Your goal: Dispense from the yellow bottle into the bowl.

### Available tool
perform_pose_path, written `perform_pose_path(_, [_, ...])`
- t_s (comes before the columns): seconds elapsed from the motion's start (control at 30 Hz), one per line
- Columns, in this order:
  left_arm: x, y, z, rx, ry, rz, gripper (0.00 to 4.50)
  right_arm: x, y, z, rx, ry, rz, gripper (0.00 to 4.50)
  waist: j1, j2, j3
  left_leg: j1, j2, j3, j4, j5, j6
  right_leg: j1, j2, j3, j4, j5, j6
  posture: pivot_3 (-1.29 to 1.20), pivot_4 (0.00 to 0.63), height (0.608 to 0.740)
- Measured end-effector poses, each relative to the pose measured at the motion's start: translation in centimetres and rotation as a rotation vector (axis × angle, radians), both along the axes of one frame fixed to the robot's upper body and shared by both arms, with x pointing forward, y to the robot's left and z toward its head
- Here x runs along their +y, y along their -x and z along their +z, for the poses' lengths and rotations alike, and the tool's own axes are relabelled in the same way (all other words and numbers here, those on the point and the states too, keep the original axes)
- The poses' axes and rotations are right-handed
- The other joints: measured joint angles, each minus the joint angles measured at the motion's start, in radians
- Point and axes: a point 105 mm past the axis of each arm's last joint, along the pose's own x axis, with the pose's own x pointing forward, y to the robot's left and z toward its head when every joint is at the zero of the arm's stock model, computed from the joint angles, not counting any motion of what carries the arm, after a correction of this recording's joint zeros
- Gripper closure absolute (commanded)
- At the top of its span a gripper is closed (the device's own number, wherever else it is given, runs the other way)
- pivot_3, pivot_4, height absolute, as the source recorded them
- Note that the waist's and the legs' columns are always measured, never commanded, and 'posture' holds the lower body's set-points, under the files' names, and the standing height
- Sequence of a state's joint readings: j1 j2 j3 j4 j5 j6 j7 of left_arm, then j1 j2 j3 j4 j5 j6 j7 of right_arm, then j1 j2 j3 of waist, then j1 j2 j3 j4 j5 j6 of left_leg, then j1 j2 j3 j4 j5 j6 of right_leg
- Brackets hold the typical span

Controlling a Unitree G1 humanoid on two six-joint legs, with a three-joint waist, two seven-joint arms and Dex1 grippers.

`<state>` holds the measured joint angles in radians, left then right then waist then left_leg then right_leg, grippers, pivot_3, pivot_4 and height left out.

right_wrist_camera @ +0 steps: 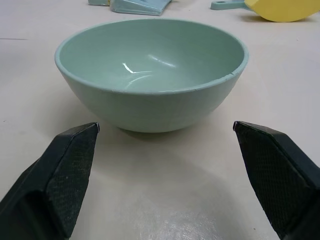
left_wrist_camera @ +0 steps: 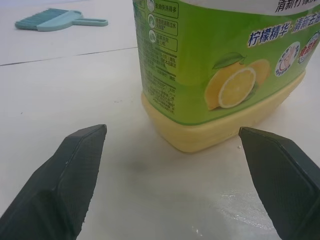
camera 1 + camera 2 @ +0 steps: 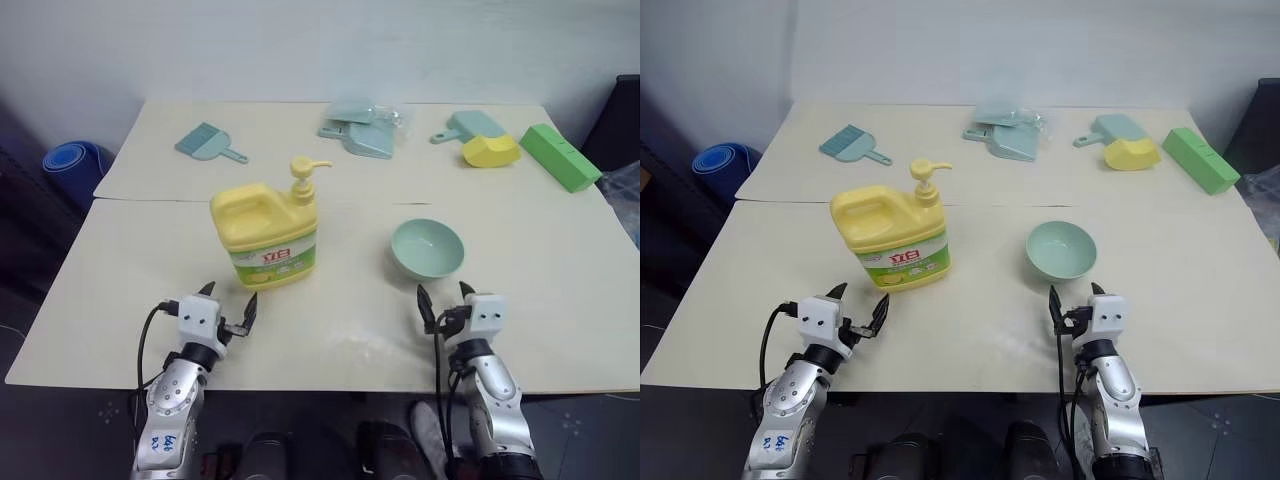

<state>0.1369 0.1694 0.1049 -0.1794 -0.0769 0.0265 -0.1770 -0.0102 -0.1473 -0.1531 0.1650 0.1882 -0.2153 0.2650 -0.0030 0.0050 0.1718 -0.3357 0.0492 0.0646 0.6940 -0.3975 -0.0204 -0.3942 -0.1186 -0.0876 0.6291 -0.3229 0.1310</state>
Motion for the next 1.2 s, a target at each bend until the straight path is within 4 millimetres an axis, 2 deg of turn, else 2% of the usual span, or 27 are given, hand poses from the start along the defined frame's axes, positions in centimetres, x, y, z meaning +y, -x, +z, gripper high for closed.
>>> perform_pose_path(0.2, [0.0,0.2,-0.5,0.043,0.012,-0.005,0.01,0.0,0.1,-0.1,0.004,0.002,0.009,0.00,0.000,0.000,0.000,0.000,0.000,0.000,0.000,0.000,0.000,0.000,0.000,0.000,-0.001,0.000,0.000,0.00,0.150,0.740])
perform_pose_path(0.27, [-0.3,0.8,0.3,0.022,0.059,-0.053,0.01,-0.1,0.4,0.1,0.006,0.036,0.047,0.00,0.000,0.000,0.000,0.000,0.000,0.000,0.000,0.000,0.000,0.000,0.000,0.001,-0.001,0.000,0.000,0.00,0.150,0.740])
perform_pose_path(0.37, [-0.3,2.5,2.3,0.008,0.091,-0.220,0.01,-0.6,0.5,1.4,0.010,0.163,0.150,0.00,-0.002,0.000,0.000,-0.001,0.000,0.000,0.000,0.000,0.000,0.000,0.000,0.002,-0.001,0.000,0.000,0.00,0.150,0.740])
perform_pose_path(0.43, [0.3,3.9,4.0,0.023,0.045,-0.364,0.01,-1.3,0.2,3.3,0.013,0.277,0.236,0.00,-0.001,0.001,0.001,0.000,0.001,0.000,0.001,0.000,0.000,0.000,0.000,0.002,-0.002,0.000,-0.001,0.00,0.150,0.740])
perform_pose_path(0.6, [-1.1,7.7,5.0,0.216,-0.098,-0.795,0.01,1.5,-1.1,6.5,0.070,0.425,0.560,0.00,-0.002,0.001,0.001,0.001,0.001,0.001,0.001,0.000,0.000,0.000,0.002,0.005,-0.002,-0.002,-0.003,0.00,0.150,0.740])
perform_pose_path(0.67, [-1.7,7.8,5.9,0.193,-0.104,-0.883,0.01,2.7,-2.3,6.4,0.114,0.441,0.615,0.00,0.002,0.001,0.001,-0.001,0.000,0.001,0.002,0.000,0.000,0.000,0.002,0.005,-0.002,-0.002,-0.003,0.00,0.150,0.740])
perform_pose_path(0.77, [-2.5,7.2,7.5,0.123,-0.127,-0.945,0.01,3.1,-3.9,5.9,0.167,0.447,0.610,0.00,0.005,0.001,0.001,-0.001,-0.001,0.000,0.003,0.000,0.001,0.000,0.002,0.006,-0.001,-0.002,-0.003,0.00,0.150,0.740])
perform_pose_path(0.83, [-3.2,6.7,8.1,0.085,-0.130,-0.967,0.01,2.9,-5.1,4.6,0.236,0.451,0.568,0.00,0.000,0.001,0.001,-0.002,-0.001,0.000,0.002,0.000,0.001,0.000,0.002,0.006,-0.001,-0.001,-0.003,0.00,0.150,0.740])
perform_pose_path(0.93, [-3.7,6.3,8.4,0.058,-0.126,-0.971,0.01,3.0,-5.9,3.1,0.307,0.441,0.535,0.00,-0.004,0.001,0.001,-0.002,0.000,0.000,0.001,0.000,0.001,-0.001,0.003,0.006,-0.001,-0.001,-0.002,0.00,0.150,0.740])
perform_pose_path(1.03, [-3.8,6.1,8.4,0.042,-0.108,-0.947,0.00,3.3,-6.3,2.4,0.320,0.438,0.516,0.56,-0.010,0.001,0.001,-0.002,0.000,0.000,0.001,0.000,0.001,-0.001,0.003,0.005,-0.001,-0.001,-0.002,0.00,0.150,0.740])
perform_pose_path(1.1, [-3.7,6.0,8.3,0.041,-0.093,-0.931,0.00,3.7,-6.8,2.9,0.283,0.452,0.513,1.09,-0.021,0.001,0.001,-0.002,0.000,0.001,0.001,0.000,0.001,-0.001,0.003,0.006,-0.001,-0.001,-0.001,0.00,0.150,0.740])
perform_pose_path(1.2, [-3.6,6.5,8.0,0.094,-0.062,-0.954,0.00,3.9,-6.9,3.3,0.264,0.473,0.520,1.14,-0.023,0.001,0.001,-0.002,0.000,0.000,0.002,0.000,0.001,0.000,0.002,0.006,-0.001,-0.001,-0.001,0.00,0.150,0.740])
